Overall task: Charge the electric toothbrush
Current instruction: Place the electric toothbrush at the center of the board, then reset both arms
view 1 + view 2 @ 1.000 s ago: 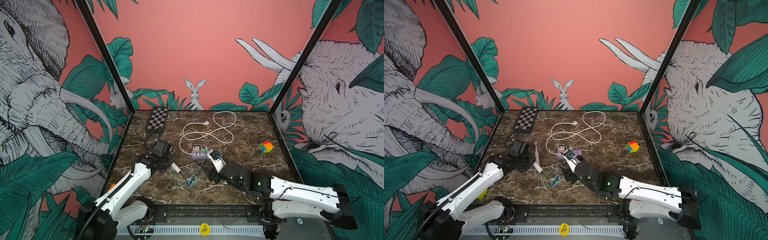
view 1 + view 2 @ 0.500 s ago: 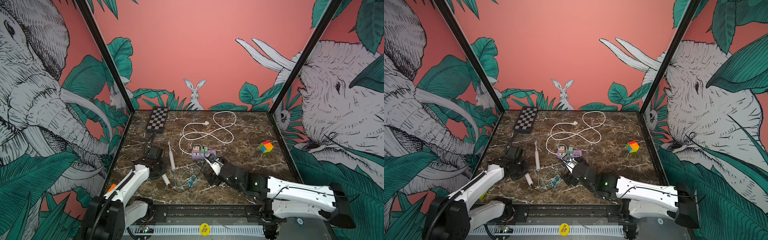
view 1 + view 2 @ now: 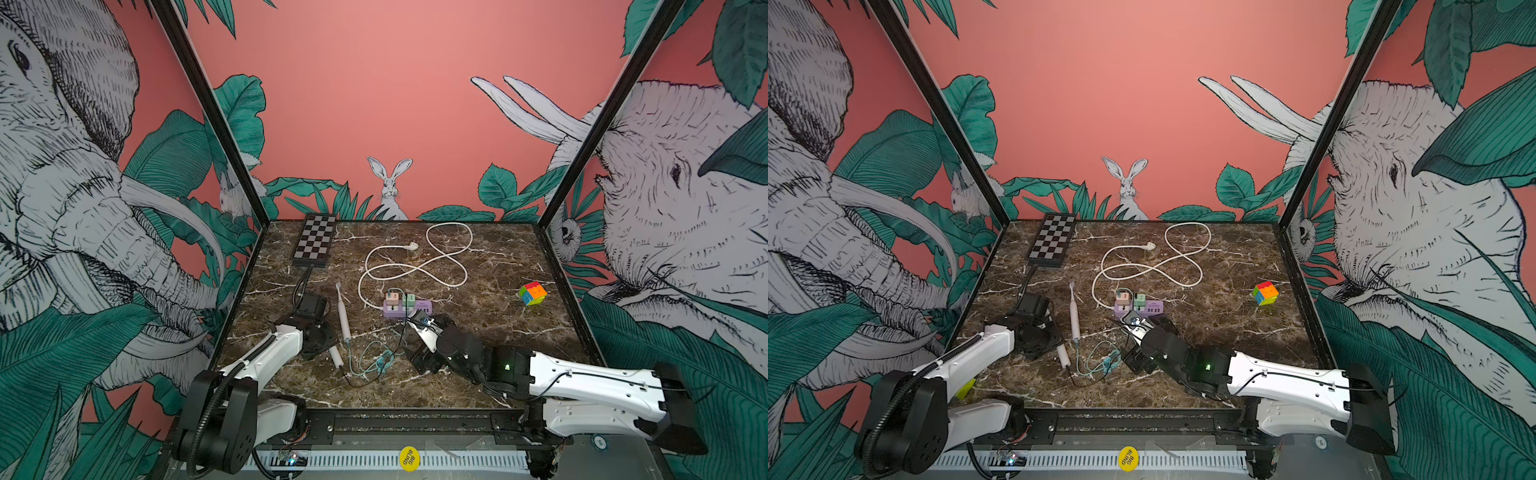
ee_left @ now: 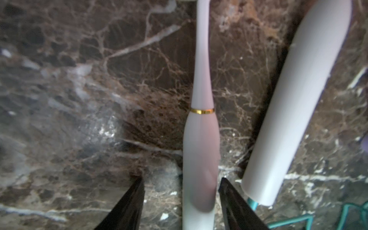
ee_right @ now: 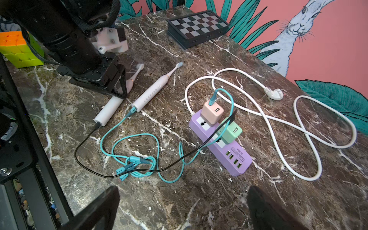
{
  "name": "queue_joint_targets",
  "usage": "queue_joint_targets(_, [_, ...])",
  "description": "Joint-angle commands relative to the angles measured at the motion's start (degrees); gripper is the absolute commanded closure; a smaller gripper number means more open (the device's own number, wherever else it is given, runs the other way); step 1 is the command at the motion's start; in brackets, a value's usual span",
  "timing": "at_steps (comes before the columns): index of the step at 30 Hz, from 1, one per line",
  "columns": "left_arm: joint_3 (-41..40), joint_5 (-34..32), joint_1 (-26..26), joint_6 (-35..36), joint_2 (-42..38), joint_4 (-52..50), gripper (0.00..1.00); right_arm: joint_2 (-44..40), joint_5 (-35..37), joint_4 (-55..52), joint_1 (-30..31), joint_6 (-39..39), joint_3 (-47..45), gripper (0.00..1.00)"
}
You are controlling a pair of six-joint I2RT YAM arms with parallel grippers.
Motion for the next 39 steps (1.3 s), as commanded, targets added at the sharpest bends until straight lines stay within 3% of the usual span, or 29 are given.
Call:
queue_joint_targets(1, [0.4, -0.1, 0.3, 1.2, -1.9, -0.4, 0.15, -3.0, 6.1, -2.2, -0.3, -1.2, 0.6, 0.01])
queue_joint_targets(2, [1.4, 0.2, 0.3, 1.7, -2.2, -1.7, 0.05, -3.9, 8.2, -3.2, -0.4, -2.0, 0.7, 0.01])
queue_joint_targets(3, [2.5, 0.5, 0.3, 2.5, -2.7, -3.3, 0.01, -5.0, 11.3, -4.7, -0.5, -2.3, 1.1, 0.01])
queue_joint_targets(6, [6.9, 0.1, 0.3, 3.6, -5.3, -9.1, 0.01, -9.7, 20.0, -6.4, -1.8, -3.4, 0.5, 0.01])
queue_joint_targets(9, [11.3, -4.6, 0.3, 3.5, -9.5, -12.4, 0.01, -15.5, 27.7, -5.2, -6.6, -4.6, -1.7, 0.01])
queue_joint_targets(13, [15.8, -11.8, 0.4, 5.4, -13.7, -11.8, 0.01, -21.9, 22.9, -9.4, -21.3, -0.7, -1.6, 0.01])
queue_joint_targets(16, [17.2, -19.1, 0.4, 9.5, -13.1, -9.7, 0.01, -23.7, 22.8, -3.9, -31.1, -5.3, -5.1, 0.02])
queue_joint_targets(18, [14.8, -24.7, 0.4, 13.0, -13.4, -4.8, 0.01, -23.5, 21.2, 2.6, -38.4, -9.5, -8.9, 0.02])
queue_joint_targets(21, [10.2, -28.7, 0.7, 20.7, -13.2, 6.9, 0.01, -20.0, 17.5, 9.6, -49.5, -8.8, -12.0, 0.01])
queue_joint_targets(23, [7.3, -32.8, 2.2, 21.7, -11.9, 13.3, 0.01, -15.2, 16.3, 13.8, -52.4, -8.8, -12.8, 0.01])
queue_joint_targets(29, [-6.3, -34.5, 9.4, 29.2, -9.1, 43.6, 0.01, 7.9, 15.7, 30.3, -55.2, -14.0, -13.1, 0.01])
queue_joint_targets(33, [-11.8, -30.0, 11.7, 36.8, 0.4, 64.1, 0.01, 17.7, 11.2, 44.8, -57.8, -13.5, -17.8, 0.01])
queue_joint_targets(36, [-11.7, -27.6, 12.0, 38.0, 6.6, 71.1, 0.01, 20.9, 7.1, 52.3, -59.4, -15.0, -18.4, 0.01])
queue_joint_targets(39, [-10.9, -19.4, 13.0, 40.8, 13.3, 78.6, 0.01, 24.7, 3.9, 60.9, -64.1, -11.0, -21.3, 0.02])
